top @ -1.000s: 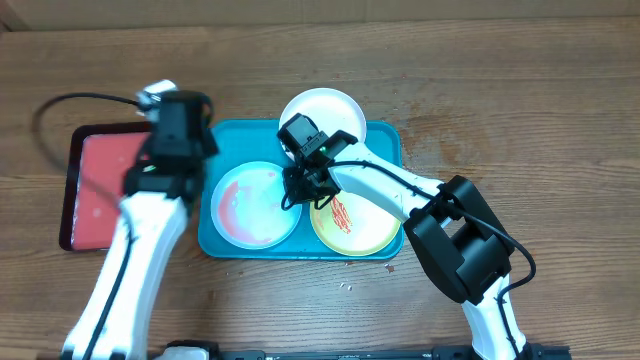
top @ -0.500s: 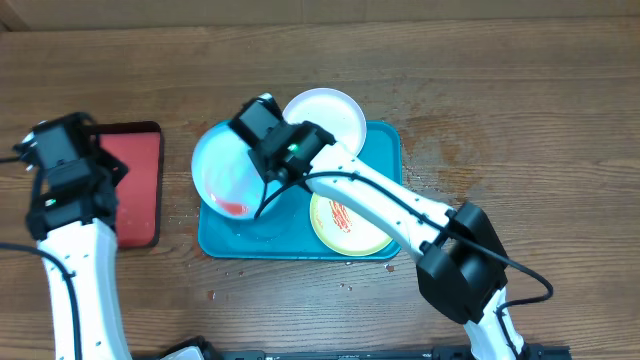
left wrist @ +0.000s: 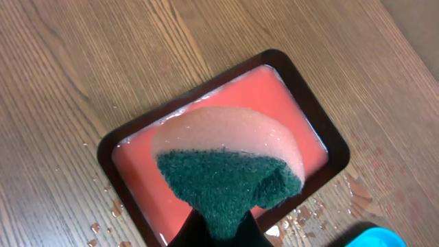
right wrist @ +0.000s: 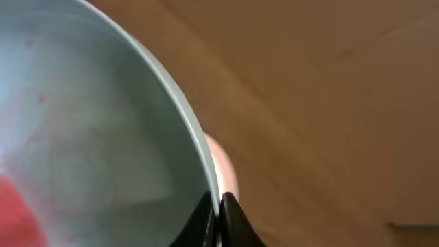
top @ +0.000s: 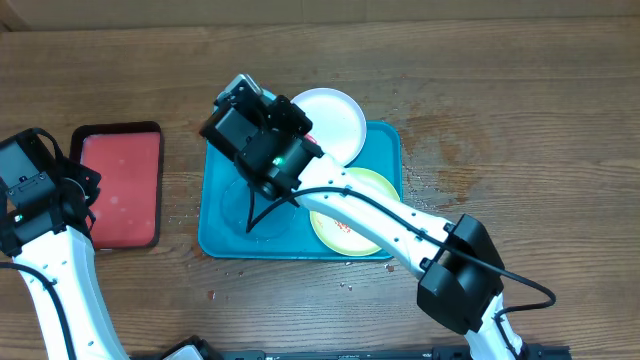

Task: Clean dirty plates on tray and stack at the side
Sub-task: 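Move the sponge in the left gripper back over the red tray, then lift the light-blue plate with the right gripper and set it right of the tray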

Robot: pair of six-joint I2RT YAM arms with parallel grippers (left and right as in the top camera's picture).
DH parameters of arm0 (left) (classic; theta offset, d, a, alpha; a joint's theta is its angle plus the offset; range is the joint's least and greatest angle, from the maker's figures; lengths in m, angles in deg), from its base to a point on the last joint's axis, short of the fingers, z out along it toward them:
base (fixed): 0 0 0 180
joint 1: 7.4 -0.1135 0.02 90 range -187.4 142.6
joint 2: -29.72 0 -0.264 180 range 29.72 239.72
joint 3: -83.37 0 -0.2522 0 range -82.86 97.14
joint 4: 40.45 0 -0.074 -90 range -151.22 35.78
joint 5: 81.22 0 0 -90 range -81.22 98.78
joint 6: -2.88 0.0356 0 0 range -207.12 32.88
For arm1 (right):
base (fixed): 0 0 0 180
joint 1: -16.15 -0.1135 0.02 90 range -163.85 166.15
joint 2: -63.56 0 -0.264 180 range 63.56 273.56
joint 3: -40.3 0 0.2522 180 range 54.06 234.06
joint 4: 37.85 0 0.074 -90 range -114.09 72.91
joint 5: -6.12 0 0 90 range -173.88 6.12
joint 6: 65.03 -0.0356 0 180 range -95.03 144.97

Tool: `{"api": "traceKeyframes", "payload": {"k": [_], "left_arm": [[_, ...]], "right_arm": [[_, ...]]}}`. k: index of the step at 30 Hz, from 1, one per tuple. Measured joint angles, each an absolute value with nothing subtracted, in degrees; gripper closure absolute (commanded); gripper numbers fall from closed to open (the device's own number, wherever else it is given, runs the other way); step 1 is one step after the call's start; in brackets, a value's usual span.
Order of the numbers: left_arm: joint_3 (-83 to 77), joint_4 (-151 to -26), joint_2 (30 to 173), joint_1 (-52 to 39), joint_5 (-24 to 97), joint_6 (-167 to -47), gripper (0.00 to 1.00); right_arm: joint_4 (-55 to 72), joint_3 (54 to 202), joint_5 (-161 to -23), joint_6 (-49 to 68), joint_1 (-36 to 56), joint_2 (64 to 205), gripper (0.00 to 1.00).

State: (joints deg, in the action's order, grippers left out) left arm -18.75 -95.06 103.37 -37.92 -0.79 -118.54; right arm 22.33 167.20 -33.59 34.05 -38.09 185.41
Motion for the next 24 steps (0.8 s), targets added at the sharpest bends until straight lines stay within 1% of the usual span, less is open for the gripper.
{"api": "traceKeyframes", "payload": {"k": [8,15,24], "left_arm": [[-18.75,-95.06,103.37,-37.92,-0.37,-118.54,0.96],[-18.75,-94.97,103.37,-37.92,-0.37,-118.54,0.96],[-18.75,-94.97,103.37,-37.92,-0.37,-118.54,0.96]], "right_arm": [[20.05,167.2,-29.16,39.05,-40.36,185.43,0.96],[14.15,167.22,-23.26,41.26,-42.83,185.41,0.96],[14.17,167.22,-21.35,42.57,-43.46,185.43,0.96]]}}
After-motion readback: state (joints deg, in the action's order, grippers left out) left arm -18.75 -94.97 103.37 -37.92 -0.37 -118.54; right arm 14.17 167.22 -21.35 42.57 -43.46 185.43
